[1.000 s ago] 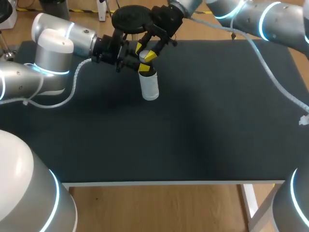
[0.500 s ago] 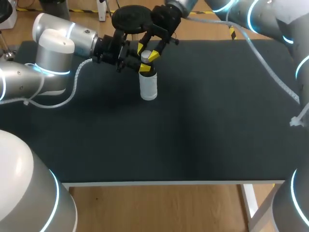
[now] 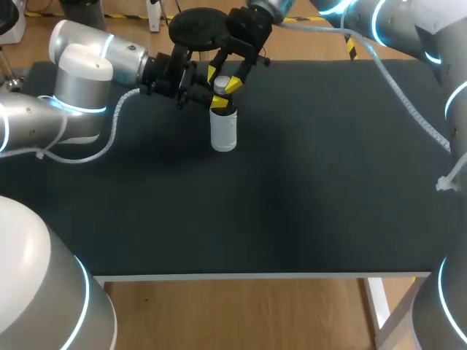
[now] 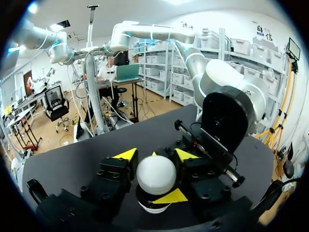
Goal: Unscrew the bottle cap
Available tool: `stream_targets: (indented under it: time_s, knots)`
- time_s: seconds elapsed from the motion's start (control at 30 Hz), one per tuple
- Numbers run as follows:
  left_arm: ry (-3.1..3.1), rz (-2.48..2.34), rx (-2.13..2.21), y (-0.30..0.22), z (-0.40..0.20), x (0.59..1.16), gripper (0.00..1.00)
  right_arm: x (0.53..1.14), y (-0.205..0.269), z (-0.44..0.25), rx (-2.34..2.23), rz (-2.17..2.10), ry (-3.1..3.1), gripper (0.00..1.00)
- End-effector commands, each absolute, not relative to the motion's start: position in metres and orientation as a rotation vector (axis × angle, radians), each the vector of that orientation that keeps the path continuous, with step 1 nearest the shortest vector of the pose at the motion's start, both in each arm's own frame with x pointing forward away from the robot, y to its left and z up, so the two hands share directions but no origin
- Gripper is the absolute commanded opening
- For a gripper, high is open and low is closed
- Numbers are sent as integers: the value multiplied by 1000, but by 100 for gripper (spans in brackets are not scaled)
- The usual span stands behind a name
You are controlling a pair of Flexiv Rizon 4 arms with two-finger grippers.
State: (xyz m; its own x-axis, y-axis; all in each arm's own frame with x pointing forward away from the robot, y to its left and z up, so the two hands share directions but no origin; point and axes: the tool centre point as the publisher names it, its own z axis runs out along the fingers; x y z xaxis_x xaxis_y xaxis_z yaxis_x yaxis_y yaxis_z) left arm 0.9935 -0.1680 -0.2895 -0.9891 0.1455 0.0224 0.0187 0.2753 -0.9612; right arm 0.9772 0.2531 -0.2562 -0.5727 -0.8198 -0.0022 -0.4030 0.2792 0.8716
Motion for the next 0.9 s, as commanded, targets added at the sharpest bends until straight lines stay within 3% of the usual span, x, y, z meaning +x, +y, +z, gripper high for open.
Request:
stream_targets:
  time_s: [0.03, 0.9]
  knots:
    - [-2418, 1820, -161, -168, -289, 996, 0, 979, 255, -255, 1286, -734, -1605, 100]
    - [-2418, 1820, -161, -168, -289, 996, 0, 974, 258, -255, 762, -1413, -2229, 100]
